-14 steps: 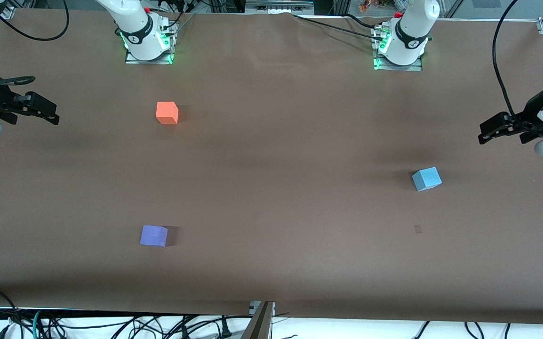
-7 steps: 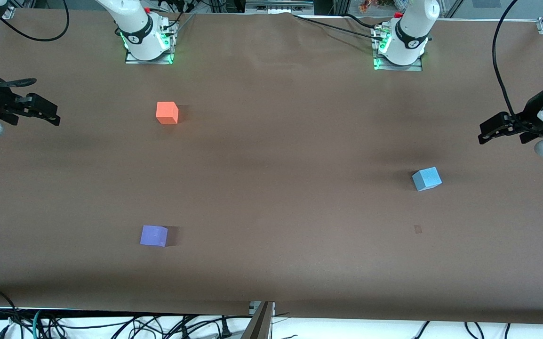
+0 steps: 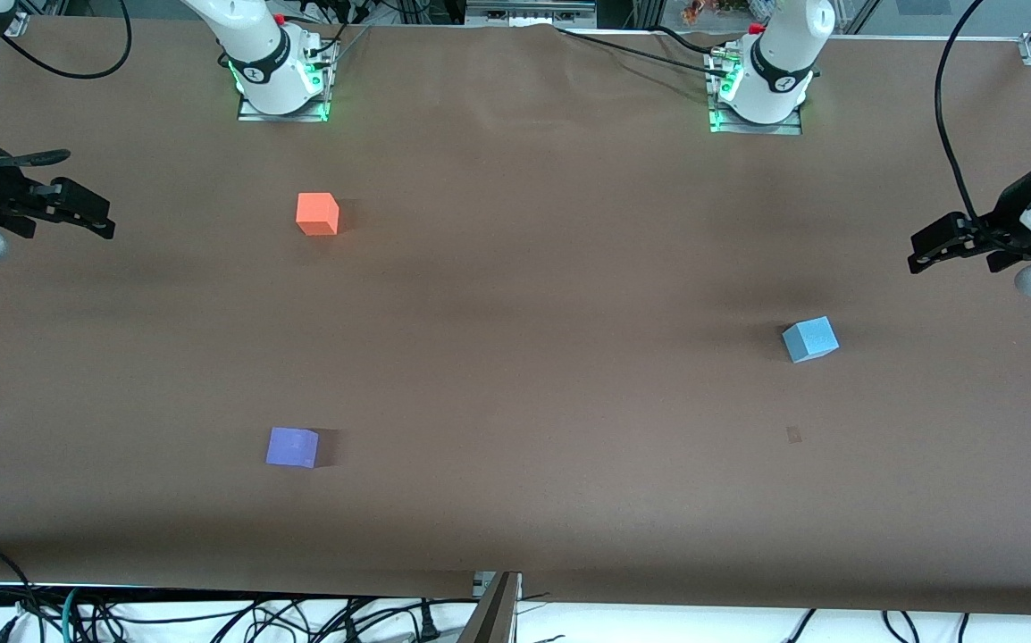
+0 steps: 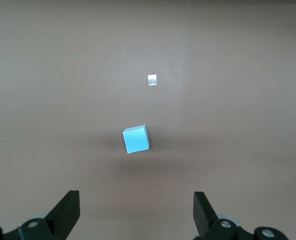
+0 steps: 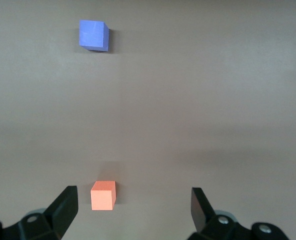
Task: Place blue block between orange and purple blocks
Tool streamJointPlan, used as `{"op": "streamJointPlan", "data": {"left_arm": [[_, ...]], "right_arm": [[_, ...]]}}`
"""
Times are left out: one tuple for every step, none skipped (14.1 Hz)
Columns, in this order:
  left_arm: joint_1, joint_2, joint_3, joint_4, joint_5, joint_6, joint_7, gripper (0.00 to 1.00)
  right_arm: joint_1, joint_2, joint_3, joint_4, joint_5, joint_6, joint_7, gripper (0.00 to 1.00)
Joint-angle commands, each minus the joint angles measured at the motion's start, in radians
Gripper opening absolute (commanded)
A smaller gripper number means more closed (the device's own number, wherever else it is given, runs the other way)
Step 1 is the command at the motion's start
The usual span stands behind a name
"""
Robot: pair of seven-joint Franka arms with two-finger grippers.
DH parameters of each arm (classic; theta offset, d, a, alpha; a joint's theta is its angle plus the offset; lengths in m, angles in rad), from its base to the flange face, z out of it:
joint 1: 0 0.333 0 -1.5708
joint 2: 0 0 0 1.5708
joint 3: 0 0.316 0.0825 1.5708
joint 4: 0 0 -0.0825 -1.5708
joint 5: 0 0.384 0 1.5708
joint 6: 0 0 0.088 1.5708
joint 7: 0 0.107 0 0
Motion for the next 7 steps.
{"op": "streamJointPlan", "data": {"left_arm": [[0.01, 0.016, 0.003, -0.013, 0.004, -0.014, 0.026, 1.0], [0.019, 0.026, 0.006, -0.013, 0.004, -0.015, 0.026, 1.0], [0.028, 0.055, 0.004, -0.013, -0.005, -0.012, 0.026, 1.0], [0.019, 0.132, 0.004, -0.011, -0.004, -0.014, 0.022, 1.0], [0.009, 0.236, 0.003, 0.001, 0.013, -0.04, 0.011, 1.0], [0.015, 0.241, 0.003, 0.009, 0.038, -0.055, 0.021, 1.0], [0.025, 0.238, 0.004, 0.009, 0.038, -0.054, 0.023, 1.0]], "right_arm": [[-0.001, 0.002, 0.004, 0.01, -0.004, 0.001, -0.012, 1.0], [-0.001, 0.002, 0.004, 0.01, -0.004, 0.001, -0.012, 1.0], [-0.001, 0.002, 0.004, 0.01, -0.004, 0.001, -0.012, 1.0], [-0.001, 0.002, 0.004, 0.01, -0.004, 0.001, -0.012, 1.0], [-0.001, 0.002, 0.004, 0.01, -0.004, 0.003, -0.012, 1.0], [-0.001, 0.002, 0.004, 0.01, -0.004, 0.004, -0.012, 1.0], [-0.001, 0.002, 0.004, 0.01, -0.004, 0.004, -0.012, 1.0]]}}
